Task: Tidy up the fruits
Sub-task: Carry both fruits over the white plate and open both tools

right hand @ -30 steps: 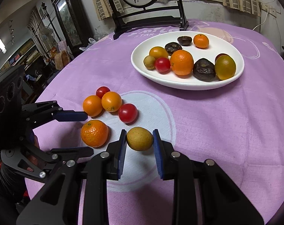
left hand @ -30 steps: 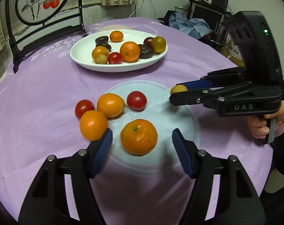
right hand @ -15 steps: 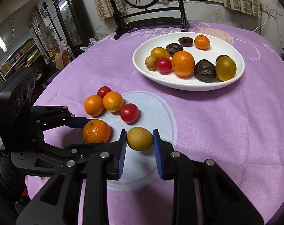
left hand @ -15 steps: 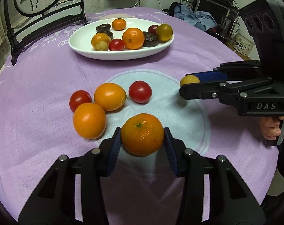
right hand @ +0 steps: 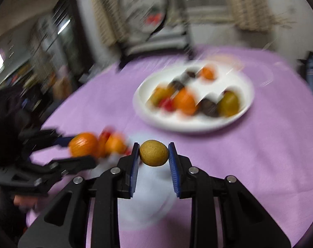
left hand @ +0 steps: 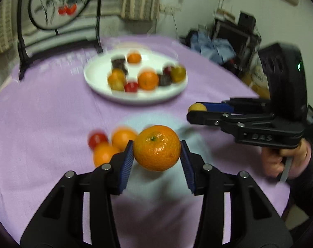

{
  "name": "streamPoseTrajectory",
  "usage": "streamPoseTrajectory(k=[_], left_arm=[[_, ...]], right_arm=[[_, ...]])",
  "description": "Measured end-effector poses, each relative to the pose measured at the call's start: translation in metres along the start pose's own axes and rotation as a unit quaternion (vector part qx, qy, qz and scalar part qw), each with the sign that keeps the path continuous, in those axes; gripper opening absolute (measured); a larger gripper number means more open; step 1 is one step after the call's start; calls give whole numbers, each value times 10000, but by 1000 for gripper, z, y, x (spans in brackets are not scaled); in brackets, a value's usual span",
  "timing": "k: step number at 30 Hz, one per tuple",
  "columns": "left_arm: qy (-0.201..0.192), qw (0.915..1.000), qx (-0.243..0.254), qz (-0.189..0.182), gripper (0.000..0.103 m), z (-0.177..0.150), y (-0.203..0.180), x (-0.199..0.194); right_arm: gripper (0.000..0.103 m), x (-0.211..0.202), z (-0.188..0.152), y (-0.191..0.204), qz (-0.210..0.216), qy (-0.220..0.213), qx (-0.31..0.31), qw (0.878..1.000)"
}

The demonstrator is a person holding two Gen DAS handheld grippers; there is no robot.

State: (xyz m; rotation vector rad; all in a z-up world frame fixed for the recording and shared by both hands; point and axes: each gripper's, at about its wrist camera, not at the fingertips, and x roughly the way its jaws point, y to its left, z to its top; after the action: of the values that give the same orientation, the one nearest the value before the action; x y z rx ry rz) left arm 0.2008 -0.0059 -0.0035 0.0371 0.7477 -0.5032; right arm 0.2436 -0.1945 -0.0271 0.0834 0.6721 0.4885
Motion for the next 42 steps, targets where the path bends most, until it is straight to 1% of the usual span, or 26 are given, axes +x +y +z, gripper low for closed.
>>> streamPoseTrajectory(k=[2,3,6,8,10,13,17,25,26,27,28,29,30,31,32,33,34,36,37,38,39,41,42], left_arm=[[-209,9997,-70,46,45,20,1,1],[-308,9994,-152,103,45,34,3,5],[-387,9974,-340,513,45,67,13,24],[-361,9953,-545,714,45,86,27,41],[-324,9934,-795,757,45,97,42,54],[-166,9908,-1028,865,45,108,60,75],[65,9886,-1162,954,45,111,74,96],[342,9873,-1106,1091,45,112,79,113],[366,9870,-1082,1134,47,112,79,114],[363,9868,-1062,1172,52,111,78,114],[349,9865,-1049,1210,72,112,78,113],[298,9861,-1058,1249,83,112,77,108],[165,9857,-1099,1264,85,114,77,99],[59,9859,-1142,1223,86,116,77,89],[-39,9864,-1188,1139,91,117,77,79],[-180,9864,-1259,1041,93,118,77,65],[-330,9856,-1324,997,97,118,77,52],[-496,9839,-1378,1026,99,115,79,35],[-547,9830,-1388,1069,99,111,81,27],[-567,9821,-1400,1126,99,105,84,21],[-569,9811,-1421,1187,99,98,87,17],[-546,9788,-1464,1323,99,82,94,10],[-488,9773,-1489,1429,99,70,99,8]], right_arm=[[29,-3,17,-9,-270,-475,212,9983],[29,-3,25,-12,-362,-642,270,9969],[28,11,45,-21,-563,-809,357,9945],[28,25,55,-28,-599,-781,410,9943],[28,45,63,-36,-636,-696,450,9945],[28,63,69,-42,-636,-614,507,9948],[28,75,71,-49,-611,-461,602,9952],[29,84,69,-56,-626,-273,668,9954],[30,85,68,-56,-603,-237,678,9956],[32,87,67,-56,-603,-177,720,9954],[38,87,67,-56,-686,-100,753,9947],[42,83,68,-55,-736,-42,784,9942],[47,77,68,-53,-736,-63,815,9939],[56,68,68,-50,-761,-163,841,9934],[57,56,67,-45,-695,-357,796,9938],[56,48,66,-39,-622,-460,688,9946],[56,40,64,-30,-551,-502,488,9960],[56,31,55,-11,-379,-484,160,9980],[57,31,50,-5,-271,-427,51,9987],[57,32,45,4,-102,-279,-120,9995],[57,36,37,14,99,-35,-349,9993],[57,45,23,31,326,363,-752,9960],[57,51,15,42,356,618,-1104,9913]])
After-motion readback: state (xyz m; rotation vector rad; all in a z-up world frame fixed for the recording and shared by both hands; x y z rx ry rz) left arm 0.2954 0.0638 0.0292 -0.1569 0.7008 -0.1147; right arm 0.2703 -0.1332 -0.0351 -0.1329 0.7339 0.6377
